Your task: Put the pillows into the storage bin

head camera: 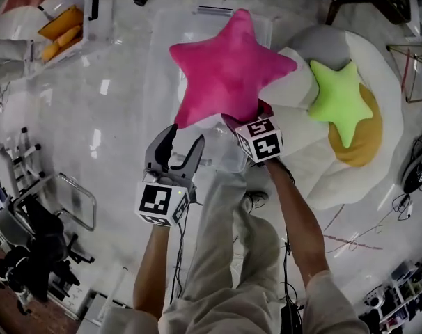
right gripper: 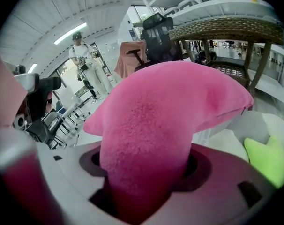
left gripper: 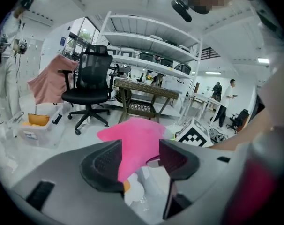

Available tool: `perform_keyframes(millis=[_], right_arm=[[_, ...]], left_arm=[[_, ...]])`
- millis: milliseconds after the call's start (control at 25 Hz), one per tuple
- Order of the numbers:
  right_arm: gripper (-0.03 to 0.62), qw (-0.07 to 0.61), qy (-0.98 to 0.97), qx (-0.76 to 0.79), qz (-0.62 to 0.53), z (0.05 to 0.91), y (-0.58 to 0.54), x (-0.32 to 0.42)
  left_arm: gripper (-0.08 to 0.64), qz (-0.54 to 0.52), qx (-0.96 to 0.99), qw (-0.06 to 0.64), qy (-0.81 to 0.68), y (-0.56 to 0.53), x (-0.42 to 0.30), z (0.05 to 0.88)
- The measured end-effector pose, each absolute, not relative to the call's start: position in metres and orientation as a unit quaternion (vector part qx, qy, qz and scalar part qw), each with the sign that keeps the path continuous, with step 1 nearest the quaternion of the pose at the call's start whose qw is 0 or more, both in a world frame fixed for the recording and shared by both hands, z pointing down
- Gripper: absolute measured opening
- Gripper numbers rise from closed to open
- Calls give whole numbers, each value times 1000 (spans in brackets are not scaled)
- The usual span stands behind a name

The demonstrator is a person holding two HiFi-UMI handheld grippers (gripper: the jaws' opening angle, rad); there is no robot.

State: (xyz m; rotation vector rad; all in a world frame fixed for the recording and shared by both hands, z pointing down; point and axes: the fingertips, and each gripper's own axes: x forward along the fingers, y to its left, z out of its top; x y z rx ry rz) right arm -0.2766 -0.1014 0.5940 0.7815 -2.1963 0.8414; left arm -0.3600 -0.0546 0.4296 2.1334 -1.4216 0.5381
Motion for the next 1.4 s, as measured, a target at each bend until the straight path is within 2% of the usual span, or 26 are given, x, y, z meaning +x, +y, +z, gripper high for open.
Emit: perform_keyframes(millis=[120, 160, 200, 240, 480, 1120, 1400], right_arm=[[361, 324, -844, 278, 326, 607, -105, -305], [399, 323, -845, 276, 325, 614, -109, -313], [457, 323, -847, 279, 317, 620, -114, -319], [568, 324, -850, 284, 302, 624, -119, -323], [574, 324, -851, 315, 268, 620, -119, -286], [574, 289, -741, 503, 337, 631, -106, -23], [572, 284, -683, 558, 376, 662, -72, 47]], left_arm=[[233, 197, 777, 263, -537, -48, -377, 435], [233, 196, 776, 265, -538, -47, -381, 437], [233, 195, 776, 266, -537, -46, -383, 439], [233, 194, 777, 267, -536, -45, -383, 440], [233, 194, 795, 267, -509, -51, -357, 441], [233, 228, 877, 246, -344, -77, -157, 462], [233, 248, 896, 238, -282, -78, -101, 481]])
